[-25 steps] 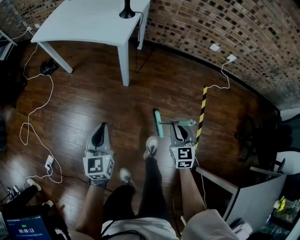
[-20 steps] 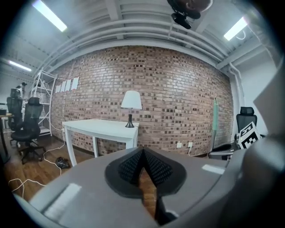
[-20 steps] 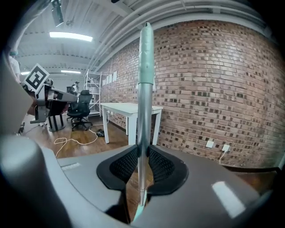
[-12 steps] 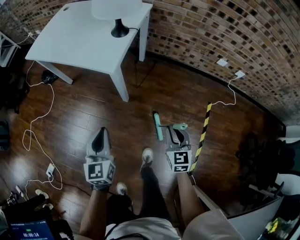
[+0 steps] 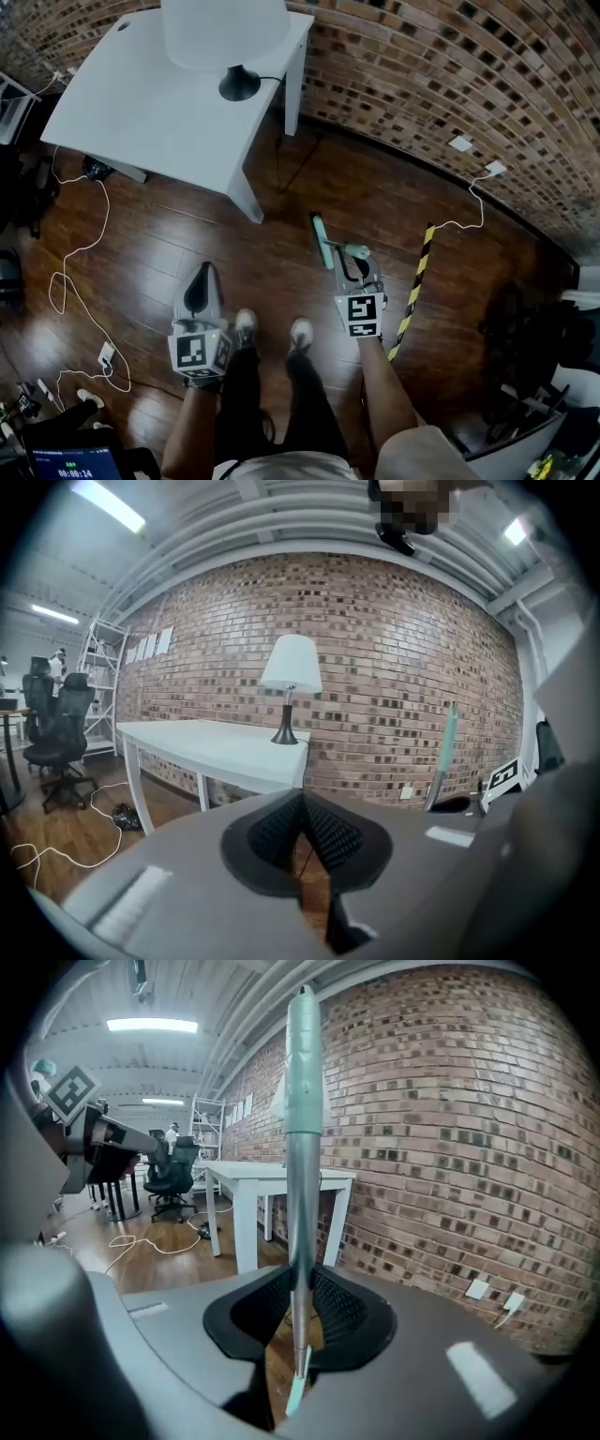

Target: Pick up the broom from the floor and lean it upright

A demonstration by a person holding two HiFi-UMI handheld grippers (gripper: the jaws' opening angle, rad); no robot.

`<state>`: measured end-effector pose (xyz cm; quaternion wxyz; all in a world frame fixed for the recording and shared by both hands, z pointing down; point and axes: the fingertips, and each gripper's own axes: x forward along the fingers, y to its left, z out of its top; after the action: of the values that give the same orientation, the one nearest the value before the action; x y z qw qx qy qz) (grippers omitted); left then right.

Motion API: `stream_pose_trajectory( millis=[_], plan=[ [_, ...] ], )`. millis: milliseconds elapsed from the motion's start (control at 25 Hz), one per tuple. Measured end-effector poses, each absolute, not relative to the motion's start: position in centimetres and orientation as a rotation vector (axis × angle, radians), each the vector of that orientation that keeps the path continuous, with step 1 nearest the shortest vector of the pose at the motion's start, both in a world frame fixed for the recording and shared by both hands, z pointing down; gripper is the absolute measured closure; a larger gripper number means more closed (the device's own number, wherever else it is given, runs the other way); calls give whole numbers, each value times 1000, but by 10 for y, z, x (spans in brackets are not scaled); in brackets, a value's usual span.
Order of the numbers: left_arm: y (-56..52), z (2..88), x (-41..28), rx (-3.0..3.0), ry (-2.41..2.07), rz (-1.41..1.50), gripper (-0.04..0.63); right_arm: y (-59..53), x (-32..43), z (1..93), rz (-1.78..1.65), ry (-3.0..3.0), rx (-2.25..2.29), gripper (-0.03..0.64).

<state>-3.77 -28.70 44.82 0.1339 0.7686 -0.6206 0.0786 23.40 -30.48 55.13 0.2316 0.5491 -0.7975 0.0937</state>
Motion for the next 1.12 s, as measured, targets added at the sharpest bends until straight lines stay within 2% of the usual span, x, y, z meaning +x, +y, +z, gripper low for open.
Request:
stream_pose_trajectory(
  millis=[480,1120],
  plan=[
    [-315,485,-68,2224,-1742,267,594,-358,206,630,248,-2089,1441,526],
    [-333,509,-95,2209,-1786,242,594,-401,136,686,229,-2127,1321,526]
  ],
)
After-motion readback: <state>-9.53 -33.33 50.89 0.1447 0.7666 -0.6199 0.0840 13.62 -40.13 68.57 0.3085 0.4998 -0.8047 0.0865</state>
